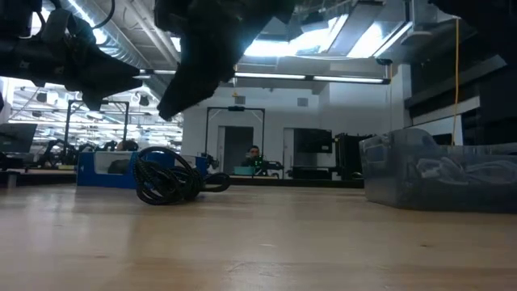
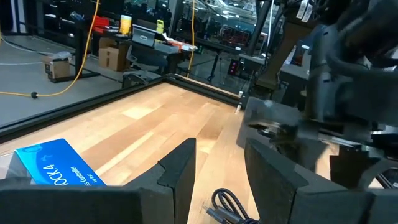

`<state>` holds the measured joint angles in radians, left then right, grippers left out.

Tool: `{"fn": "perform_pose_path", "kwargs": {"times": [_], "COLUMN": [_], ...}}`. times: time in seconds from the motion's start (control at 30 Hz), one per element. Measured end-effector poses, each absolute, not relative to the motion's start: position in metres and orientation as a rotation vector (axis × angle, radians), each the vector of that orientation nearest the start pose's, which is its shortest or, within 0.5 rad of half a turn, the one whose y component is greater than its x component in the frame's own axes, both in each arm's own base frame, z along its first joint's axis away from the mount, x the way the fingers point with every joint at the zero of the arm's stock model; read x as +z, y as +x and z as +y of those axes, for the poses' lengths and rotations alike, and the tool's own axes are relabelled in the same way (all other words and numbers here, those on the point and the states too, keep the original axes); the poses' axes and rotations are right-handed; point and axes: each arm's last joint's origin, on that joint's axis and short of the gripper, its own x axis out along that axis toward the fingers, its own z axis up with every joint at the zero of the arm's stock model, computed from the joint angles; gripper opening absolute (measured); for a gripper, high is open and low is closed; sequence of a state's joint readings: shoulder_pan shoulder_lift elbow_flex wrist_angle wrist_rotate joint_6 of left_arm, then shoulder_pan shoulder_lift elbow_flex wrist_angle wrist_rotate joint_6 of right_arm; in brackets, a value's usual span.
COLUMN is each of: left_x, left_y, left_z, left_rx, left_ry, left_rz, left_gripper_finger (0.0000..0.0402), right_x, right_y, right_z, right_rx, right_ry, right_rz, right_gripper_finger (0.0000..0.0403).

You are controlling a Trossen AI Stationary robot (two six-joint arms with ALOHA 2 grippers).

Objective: Pick and place USB-C Cables
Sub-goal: Put the black charger cable into the black bin

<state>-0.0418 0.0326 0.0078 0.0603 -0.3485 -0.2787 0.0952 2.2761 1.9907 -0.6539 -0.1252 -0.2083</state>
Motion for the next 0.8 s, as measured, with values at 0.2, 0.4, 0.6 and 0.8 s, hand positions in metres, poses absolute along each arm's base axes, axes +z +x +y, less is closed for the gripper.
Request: {"fn": "perform_pose_path", "kwargs": {"times": [0.2, 0.4, 0.6, 0.8], "left_x": [0.169, 0.169, 0.169, 0.169], "left_y": [0.098, 0.098, 0.098, 0.098], "left_z": [0.006, 0.006, 0.006, 0.006], "left_rx": [0.299, 0.298, 0.298, 0.298], "left_ry": [-0.283, -0.284, -0.284, -0.286], "left_rz": [-0.077, -0.077, -0.077, -0.077], "left_gripper_finger": [0.0131, 0.0131, 0.0131, 0.0131], "right_x": [0.197, 0.175, 0.153, 0.141], "right_y": [0.496, 0.502, 0.507, 0.507], "right_z": [0.061, 0.067, 0.066, 0.062], "right_rx": [0.342, 0.271, 0.215, 0.046], "right_ry": [-0.233, -0.260, -0.265, -0.259], "right_rz": [0.987, 1.009, 1.043, 1.087], "right_gripper_finger": [0.0213, 0.0213, 0.0213, 0.0186]}}
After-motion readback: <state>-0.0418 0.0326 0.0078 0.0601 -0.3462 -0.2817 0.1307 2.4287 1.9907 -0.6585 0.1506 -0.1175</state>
